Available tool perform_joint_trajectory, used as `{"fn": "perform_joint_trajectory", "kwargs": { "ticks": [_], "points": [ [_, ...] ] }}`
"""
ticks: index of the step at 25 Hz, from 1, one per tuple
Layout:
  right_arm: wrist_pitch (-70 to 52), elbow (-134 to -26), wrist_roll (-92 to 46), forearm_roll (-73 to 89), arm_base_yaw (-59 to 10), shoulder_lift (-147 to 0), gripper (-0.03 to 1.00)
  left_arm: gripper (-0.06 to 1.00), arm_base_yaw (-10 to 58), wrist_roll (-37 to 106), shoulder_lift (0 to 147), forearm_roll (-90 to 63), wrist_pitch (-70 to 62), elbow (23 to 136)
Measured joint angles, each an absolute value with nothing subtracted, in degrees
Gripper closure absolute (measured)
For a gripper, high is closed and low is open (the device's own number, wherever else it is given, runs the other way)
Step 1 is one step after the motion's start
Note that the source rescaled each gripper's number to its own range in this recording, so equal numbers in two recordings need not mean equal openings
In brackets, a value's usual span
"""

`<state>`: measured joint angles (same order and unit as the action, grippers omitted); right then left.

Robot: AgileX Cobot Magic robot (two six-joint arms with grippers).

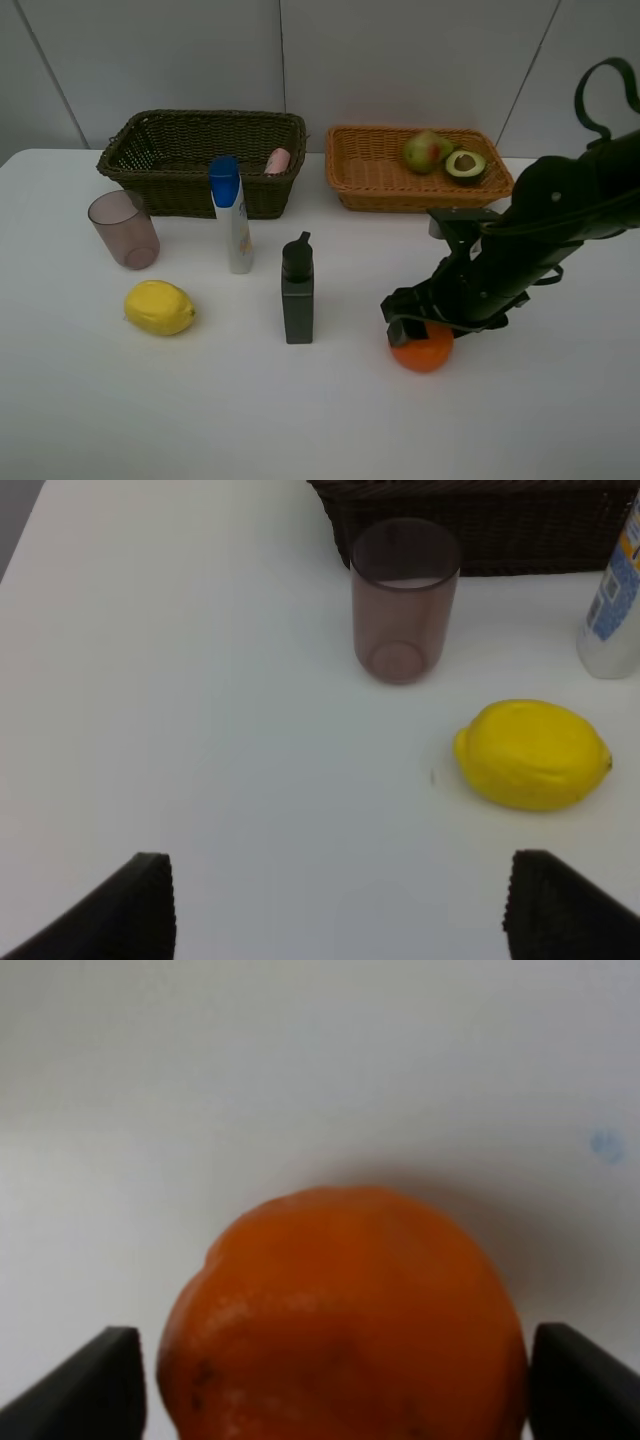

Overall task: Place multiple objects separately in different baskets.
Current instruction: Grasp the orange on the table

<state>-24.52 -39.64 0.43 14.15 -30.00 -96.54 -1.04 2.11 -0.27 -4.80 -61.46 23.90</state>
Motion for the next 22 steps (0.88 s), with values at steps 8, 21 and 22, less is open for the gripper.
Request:
{"fn": "perform_joint_trajectory", "kwargs": {
  "ticks": [8, 21, 22],
  "points": [
    [-24.5, -39.7, 0.6, 14.9, -30.0, -97.5, 0.32, 0.06, -1.0, 2.1, -0.3, -4.8, -61.5, 23.9],
    [-24.3, -39.9, 0.6, 15.6, -30.0, -97.9, 0.32, 0.06, -1.0, 2.1, -0.3, -4.8, -61.5, 23.9],
    [-24.3, -39.9, 0.6, 15.6, -30.0, -97.9, 0.32, 0.06, -1.0, 2.1, -0.3, -4.8, -61.5, 23.9]
  ]
}}
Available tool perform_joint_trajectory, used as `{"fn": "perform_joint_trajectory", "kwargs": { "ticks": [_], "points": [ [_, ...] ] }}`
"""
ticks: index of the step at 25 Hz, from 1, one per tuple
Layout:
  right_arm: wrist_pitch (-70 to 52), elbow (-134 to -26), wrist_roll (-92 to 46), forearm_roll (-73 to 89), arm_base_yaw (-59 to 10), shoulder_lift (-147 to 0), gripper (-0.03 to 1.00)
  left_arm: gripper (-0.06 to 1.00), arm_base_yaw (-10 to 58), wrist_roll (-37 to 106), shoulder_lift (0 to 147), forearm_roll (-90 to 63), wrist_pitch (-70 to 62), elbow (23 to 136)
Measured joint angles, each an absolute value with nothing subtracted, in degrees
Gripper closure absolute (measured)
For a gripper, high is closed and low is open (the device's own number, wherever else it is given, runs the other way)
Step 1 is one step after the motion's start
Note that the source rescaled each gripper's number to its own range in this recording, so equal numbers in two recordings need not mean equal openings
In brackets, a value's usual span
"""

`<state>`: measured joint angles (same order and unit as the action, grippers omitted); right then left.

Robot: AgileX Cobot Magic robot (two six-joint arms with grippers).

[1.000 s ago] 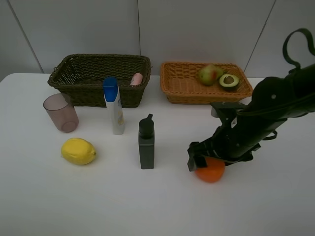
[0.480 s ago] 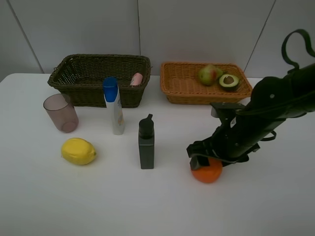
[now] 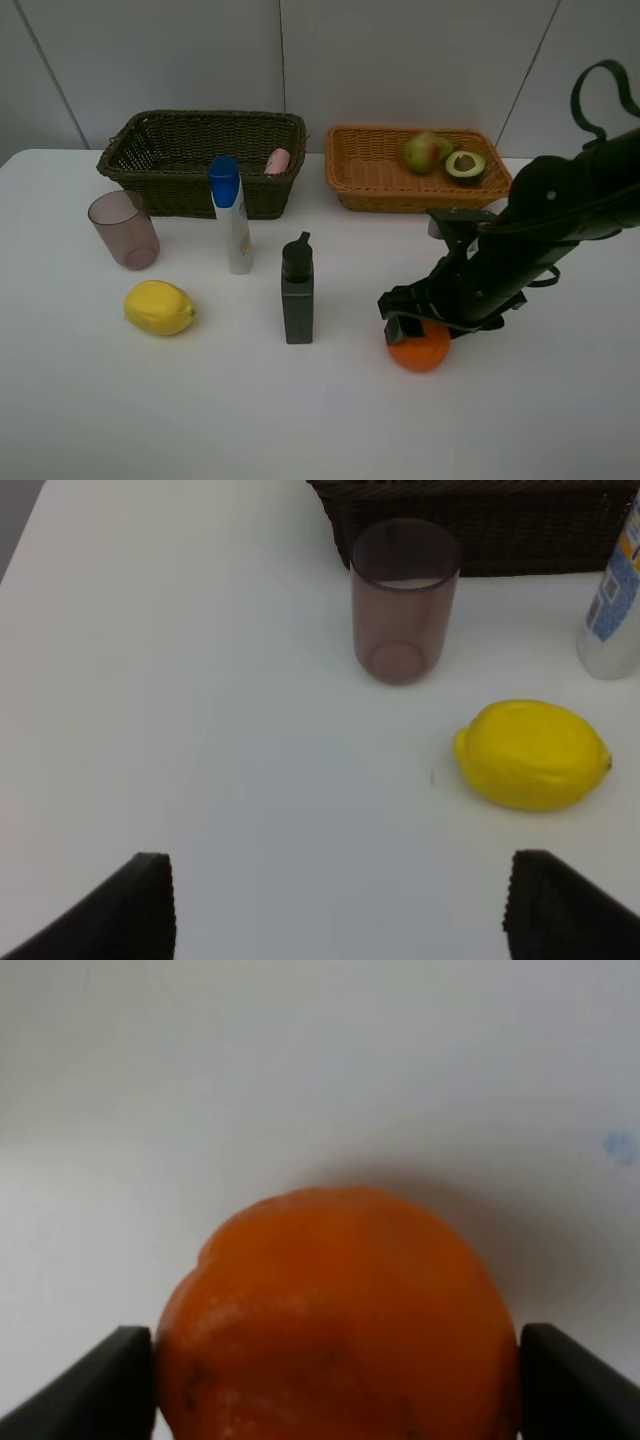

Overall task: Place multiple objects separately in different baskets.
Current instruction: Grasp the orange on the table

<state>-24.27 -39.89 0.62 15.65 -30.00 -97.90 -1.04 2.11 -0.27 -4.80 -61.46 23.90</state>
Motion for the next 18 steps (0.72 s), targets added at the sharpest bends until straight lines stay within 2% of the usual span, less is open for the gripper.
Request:
{"fn": "perform_joint_trajectory", "kwargs": {
  "ticks": [18],
  "points": [
    [-25.7, -39.8, 0.7, 15.6, -30.0, -96.6, 0.33, 0.06, -1.0, 2.1, -0.3, -4.8, -61.5, 23.9]
  ]
}}
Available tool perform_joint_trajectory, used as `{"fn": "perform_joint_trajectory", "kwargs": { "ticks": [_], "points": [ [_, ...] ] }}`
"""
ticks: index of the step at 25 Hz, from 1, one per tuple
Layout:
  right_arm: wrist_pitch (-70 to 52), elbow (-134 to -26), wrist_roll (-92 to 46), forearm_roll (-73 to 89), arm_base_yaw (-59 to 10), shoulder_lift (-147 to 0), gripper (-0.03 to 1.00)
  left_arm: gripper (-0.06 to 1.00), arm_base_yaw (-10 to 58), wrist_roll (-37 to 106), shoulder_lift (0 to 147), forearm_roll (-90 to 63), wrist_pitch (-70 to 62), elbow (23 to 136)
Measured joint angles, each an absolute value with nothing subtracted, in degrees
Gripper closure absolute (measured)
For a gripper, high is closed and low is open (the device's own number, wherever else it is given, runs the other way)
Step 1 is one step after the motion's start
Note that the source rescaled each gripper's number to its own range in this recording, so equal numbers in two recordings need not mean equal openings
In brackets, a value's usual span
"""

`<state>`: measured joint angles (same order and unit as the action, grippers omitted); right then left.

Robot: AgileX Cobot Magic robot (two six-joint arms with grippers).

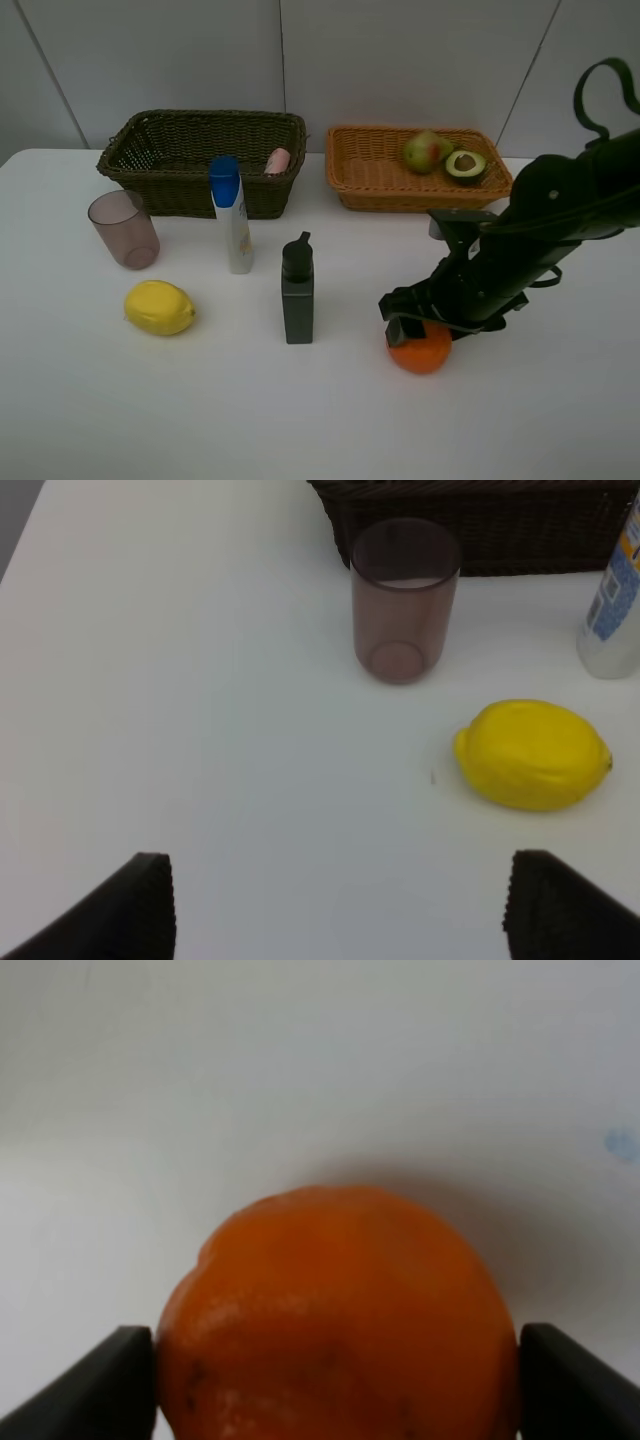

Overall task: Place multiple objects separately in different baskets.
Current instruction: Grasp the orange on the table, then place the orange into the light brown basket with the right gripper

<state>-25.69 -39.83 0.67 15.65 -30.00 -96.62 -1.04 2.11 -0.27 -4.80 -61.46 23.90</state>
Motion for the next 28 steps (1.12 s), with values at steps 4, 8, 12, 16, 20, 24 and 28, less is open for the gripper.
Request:
{"fn": "perform_joint_trajectory", "kwargs": {
  "ticks": [4, 8, 12, 16, 20, 24, 28],
  "points": [
    [-27.3, -39.8, 0.7, 15.6, -30.0, -94.6, 0.33, 0.06, -1.0, 2.1, -0.3, -4.8, -61.5, 23.9],
    [-27.9, -39.8, 0.7, 15.6, -30.0, -92.0, 0.33, 0.06, -1.0, 2.1, -0.3, -4.8, -61.5, 23.9],
    [-32.1, -42.9, 0.8, 14.7, -30.0, -90.5, 0.33, 0.06, -1.0, 2.1, -0.3, -4.8, -61.5, 23.9],
    [-35.9, -49.1, 1.0, 12.5, -30.0, -90.4, 0.33, 0.06, -1.0, 2.1, -0.3, -4.8, -61.5, 23.9],
    [-38.9, -55.7, 4.0, 8.1, -30.0, -90.4, 0.33, 0.06, -1.0, 2.1, -0.3, -4.8, -61.5, 23.9],
    [-41.1, -62.0, 7.6, 2.5, -30.0, -90.4, 0.33, 0.06, -1.0, 2.1, -0.3, -4.8, -61.5, 23.9],
    [-41.8, -67.2, 9.8, -1.3, -29.6, -90.5, 0.33, 0.06, -1.0, 2.1, -0.3, -4.8, -61.5, 23.9]
  ]
}}
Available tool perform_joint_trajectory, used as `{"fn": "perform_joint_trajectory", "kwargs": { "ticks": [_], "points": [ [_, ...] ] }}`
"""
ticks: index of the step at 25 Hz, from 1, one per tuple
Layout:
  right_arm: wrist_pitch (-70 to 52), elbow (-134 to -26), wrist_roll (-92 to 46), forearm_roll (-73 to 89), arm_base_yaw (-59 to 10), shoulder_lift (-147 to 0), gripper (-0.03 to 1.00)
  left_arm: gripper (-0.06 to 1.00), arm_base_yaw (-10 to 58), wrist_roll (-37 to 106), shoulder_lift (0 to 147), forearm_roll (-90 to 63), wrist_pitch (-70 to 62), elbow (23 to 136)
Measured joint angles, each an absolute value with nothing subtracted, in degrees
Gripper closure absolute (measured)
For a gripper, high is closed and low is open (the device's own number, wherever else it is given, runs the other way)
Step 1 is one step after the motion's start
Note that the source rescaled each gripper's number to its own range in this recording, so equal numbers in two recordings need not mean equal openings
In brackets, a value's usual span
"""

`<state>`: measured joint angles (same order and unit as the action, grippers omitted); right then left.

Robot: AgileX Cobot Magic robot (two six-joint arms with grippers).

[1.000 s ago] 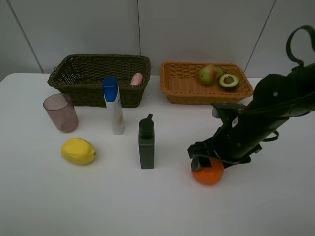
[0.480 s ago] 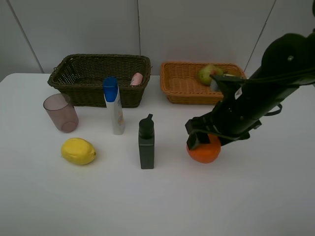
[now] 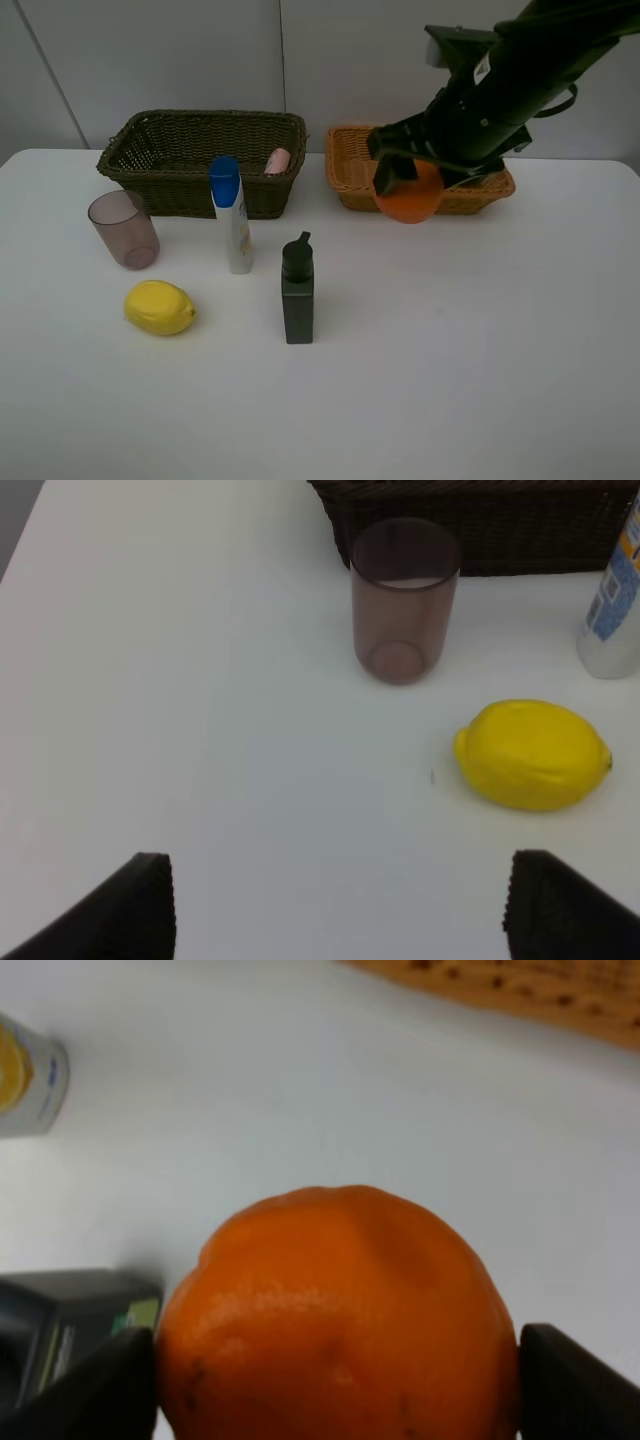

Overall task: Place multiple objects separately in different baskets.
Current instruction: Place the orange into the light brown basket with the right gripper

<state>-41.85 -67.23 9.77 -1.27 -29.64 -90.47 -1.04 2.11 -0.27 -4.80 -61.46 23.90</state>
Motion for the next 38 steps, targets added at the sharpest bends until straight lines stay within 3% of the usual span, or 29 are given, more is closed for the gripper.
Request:
{"fn": "perform_joint_trajectory", "kwargs": {
  "ticks": [22, 38],
  "points": [
    [-35.9, -93.5, 4.3, -2.2, -19.0, -113.1, 0.33, 0.06, -1.0, 2.1, -0.3, -4.8, -61.5, 23.9],
    [-32.1, -98.5, 4.2, -1.9, -18.6, -124.5, 0.33, 0.06, -1.0, 2.1, -0.3, -4.8, -61.5, 23.9]
  ]
}}
